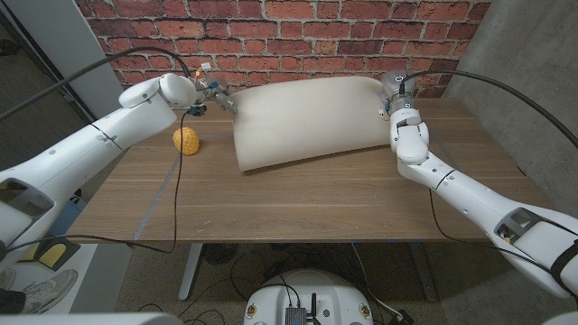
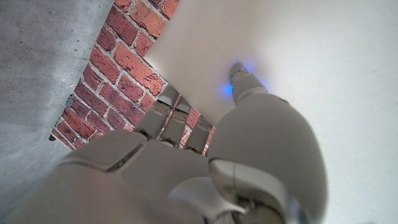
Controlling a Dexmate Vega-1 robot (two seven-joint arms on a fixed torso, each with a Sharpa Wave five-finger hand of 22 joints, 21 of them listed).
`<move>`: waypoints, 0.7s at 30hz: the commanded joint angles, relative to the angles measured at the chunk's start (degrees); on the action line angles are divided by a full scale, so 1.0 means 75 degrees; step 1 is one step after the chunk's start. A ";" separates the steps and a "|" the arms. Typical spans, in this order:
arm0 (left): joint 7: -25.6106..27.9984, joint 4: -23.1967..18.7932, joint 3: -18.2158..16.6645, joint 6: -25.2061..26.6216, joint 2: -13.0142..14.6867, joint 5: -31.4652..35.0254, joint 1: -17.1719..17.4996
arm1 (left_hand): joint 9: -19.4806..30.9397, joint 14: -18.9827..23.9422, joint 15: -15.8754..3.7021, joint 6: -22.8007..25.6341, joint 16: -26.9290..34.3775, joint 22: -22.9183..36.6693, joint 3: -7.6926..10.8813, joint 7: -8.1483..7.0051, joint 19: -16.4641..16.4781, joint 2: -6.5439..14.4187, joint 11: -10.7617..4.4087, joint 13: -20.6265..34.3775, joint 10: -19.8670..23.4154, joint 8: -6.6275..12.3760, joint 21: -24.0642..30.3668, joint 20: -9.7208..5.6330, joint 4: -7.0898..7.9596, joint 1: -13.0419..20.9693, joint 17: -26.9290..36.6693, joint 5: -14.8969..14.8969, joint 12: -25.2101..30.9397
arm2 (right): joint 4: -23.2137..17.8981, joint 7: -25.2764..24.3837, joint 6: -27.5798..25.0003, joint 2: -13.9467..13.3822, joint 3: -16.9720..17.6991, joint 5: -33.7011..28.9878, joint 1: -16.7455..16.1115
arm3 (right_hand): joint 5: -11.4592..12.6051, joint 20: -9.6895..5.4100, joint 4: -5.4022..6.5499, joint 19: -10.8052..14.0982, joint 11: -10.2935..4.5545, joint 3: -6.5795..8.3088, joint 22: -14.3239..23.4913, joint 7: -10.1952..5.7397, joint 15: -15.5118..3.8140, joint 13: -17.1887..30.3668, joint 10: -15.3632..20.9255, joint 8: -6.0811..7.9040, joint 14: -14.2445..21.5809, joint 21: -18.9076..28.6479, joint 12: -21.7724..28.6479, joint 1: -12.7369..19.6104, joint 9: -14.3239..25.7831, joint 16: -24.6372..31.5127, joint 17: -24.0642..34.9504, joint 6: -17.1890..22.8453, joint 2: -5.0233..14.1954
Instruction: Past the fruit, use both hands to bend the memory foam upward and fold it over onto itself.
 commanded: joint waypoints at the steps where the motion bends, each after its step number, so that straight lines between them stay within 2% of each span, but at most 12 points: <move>1: 0.0239 -0.0111 0.0160 0.0513 -0.0006 0.0081 0.0016 | 0.0024 0.0025 -0.0919 0.0045 -0.0001 0.0011 0.0155 0.0052 -0.0010 0.0198 -0.0305 0.2102 0.0386 0.0041 0.0052 0.0008 0.0059 -0.0072 0.0006 -0.0006 0.1088 | 0.1539 -0.0789 0.0134 0.0383 -0.0934 0.0776 0.1155 | 0.0072 0.0014 -0.0022 0.0042 -0.0022 0.0033 0.0020 0.0040 -0.1355 0.0015 0.0061 -0.0020 0.0086 0.0051 0.0007 -0.0016 0.0006 -0.0019 0.0006 0.0037 -0.0050; 3: 0.0291 -0.0141 0.0176 0.0589 -0.0002 0.0101 0.0025 | 0.0013 0.0039 -0.0905 0.0049 -0.0003 0.0003 0.0170 0.0074 -0.0003 0.0184 -0.0250 0.2105 0.0398 0.0029 0.0078 0.0000 0.0050 -0.0079 -0.0003 -0.0010 0.1095 | 0.1679 -0.0857 0.0113 0.0422 -0.1061 0.0865 0.1274 | 0.0079 0.0017 -0.0024 0.0050 -0.0023 0.0034 0.0018 0.0039 -0.1353 0.0014 0.0072 -0.0019 0.0093 0.0052 0.0007 -0.0020 0.0003 -0.0030 -0.0002 0.0045 -0.0059; 7: 0.0706 -0.0293 0.0131 0.0928 -0.0038 0.0197 0.0216 | -0.0006 0.0100 -0.0896 0.0046 0.0009 -0.0009 0.0203 0.0125 0.0053 0.0171 -0.0194 0.2104 0.0441 0.0001 0.0135 0.0005 0.0029 -0.0079 -0.0016 -0.0011 0.1112 | 0.2300 -0.1069 0.0178 0.0695 -0.1370 0.1063 0.1659 | 0.0098 0.0041 -0.0026 0.0079 -0.0025 0.0037 0.0016 0.0064 -0.1346 0.0012 0.0091 -0.0017 0.0114 0.0058 0.0006 -0.0032 -0.0004 -0.0056 -0.0022 0.0062 -0.0079; 10: 0.1139 -0.0400 0.0111 0.1247 -0.0120 0.0327 0.0370 | -0.0043 0.0222 -0.0853 0.0120 0.0020 -0.0028 0.0262 0.0185 0.0137 0.0123 -0.0063 0.2068 0.0561 -0.0022 0.0224 0.0017 -0.0018 -0.0082 -0.0051 0.0015 0.1139 | 0.2616 -0.1306 0.0184 0.0841 -0.1512 0.1268 0.1812 | 0.0113 0.0063 -0.0021 0.0105 -0.0027 0.0042 0.0014 0.0104 -0.1339 0.0010 0.0104 -0.0021 0.0143 0.0064 0.0003 -0.0048 -0.0009 -0.0069 -0.0034 0.0061 -0.0085; 13: 0.1585 -0.0472 0.0202 0.1741 -0.0275 0.0577 0.0436 | -0.0075 0.0295 -0.0842 0.0132 0.0011 -0.0041 0.0302 0.0288 0.0169 0.0087 -0.0025 0.2070 0.0584 -0.0071 0.0286 0.0035 -0.0037 -0.0109 -0.0079 0.0045 0.1151 | 0.2831 -0.1544 0.0235 0.0934 -0.1633 0.1480 0.1919 | 0.0126 0.0085 -0.0019 0.0115 -0.0028 0.0049 0.0012 0.0106 -0.1336 0.0008 0.0112 -0.0031 0.0168 0.0064 -0.0002 -0.0062 -0.0016 -0.0084 -0.0048 0.0047 -0.0093; 21: 0.2858 -0.0272 0.0303 0.2366 -0.0857 0.0902 0.0578 | -0.0139 0.0481 -0.0786 0.0254 0.0009 -0.0064 0.0376 0.0288 0.0302 0.0006 0.0054 0.2048 0.0694 -0.0135 0.0446 0.0072 -0.0080 -0.0167 -0.0119 0.0110 0.1181 | 0.3118 -0.1934 0.0230 0.1093 -0.1960 0.1848 0.2141 | 0.0153 0.0156 -0.0022 0.0177 -0.0022 0.0067 0.0008 0.0127 -0.1320 0.0003 0.0094 -0.0082 0.0226 0.0076 -0.0028 -0.0097 -0.0035 -0.0128 -0.0085 -0.0044 -0.0130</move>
